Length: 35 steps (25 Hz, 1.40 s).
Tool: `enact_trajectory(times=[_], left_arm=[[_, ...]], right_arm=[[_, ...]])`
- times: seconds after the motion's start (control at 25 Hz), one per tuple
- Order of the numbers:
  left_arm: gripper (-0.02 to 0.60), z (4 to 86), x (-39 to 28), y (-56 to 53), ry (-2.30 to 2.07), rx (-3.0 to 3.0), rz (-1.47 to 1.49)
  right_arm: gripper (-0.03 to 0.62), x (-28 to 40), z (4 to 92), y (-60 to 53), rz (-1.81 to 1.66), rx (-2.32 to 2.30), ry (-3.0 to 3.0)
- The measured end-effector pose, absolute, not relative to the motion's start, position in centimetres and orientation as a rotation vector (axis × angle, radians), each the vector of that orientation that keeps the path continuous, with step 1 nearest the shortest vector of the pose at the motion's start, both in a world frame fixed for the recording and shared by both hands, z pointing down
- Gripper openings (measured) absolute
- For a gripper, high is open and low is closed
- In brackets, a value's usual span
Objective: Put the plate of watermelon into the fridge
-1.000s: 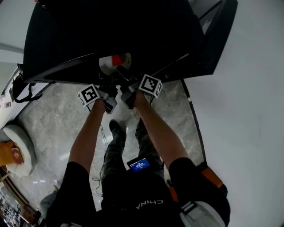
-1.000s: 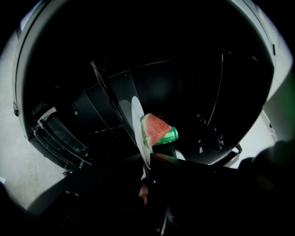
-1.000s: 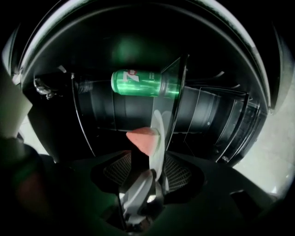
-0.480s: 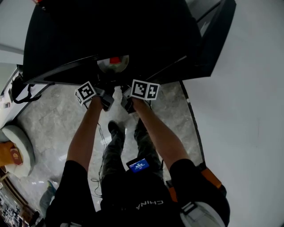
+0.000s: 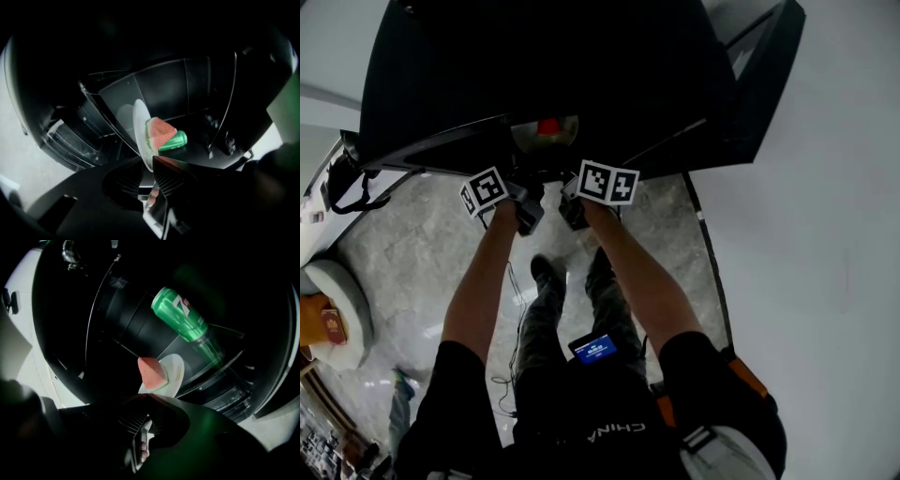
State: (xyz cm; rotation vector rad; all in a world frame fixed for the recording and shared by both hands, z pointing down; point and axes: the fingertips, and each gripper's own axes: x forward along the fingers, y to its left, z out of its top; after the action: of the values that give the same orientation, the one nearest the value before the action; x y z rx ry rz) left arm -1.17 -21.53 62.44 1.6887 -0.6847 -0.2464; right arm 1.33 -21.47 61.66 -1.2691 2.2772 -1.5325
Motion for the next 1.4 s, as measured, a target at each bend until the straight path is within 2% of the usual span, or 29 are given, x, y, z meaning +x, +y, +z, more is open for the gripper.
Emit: enact_trajectory(times=[0.4,0.64,1.0,1.2,1.4], left_arm=[[0.091,61.9,-1.6,-21.3,-0.861,1.863,0.103],[0.094,61.9,-1.3,-21.4,-0.809,1.782,0.021],[0.156,61.9,-0.8,-21.0,-0.752,1.702,-0.06],[0.158,61.5,-1.8,-20.2,-0.837,1.839,0.1],[0.155,62.4,-3.8,-20.2,-1.074,2.035,0.418]], right_arm=[[0.015,1.9,61.0,-23.2,-1.463,-1.372,2.364],[0.017,1.3,61.1,-20.5,-1.456,-1.326,2.447],[0.015,0.5,63.2,-19.1,-1.499,-1.345,2.524],[0.015,0.4,63.2,-19.6,-1.493,-1.364,2.515],[0.015,0.7,62.7,-20.3,-1.451,-1.396,2.527]])
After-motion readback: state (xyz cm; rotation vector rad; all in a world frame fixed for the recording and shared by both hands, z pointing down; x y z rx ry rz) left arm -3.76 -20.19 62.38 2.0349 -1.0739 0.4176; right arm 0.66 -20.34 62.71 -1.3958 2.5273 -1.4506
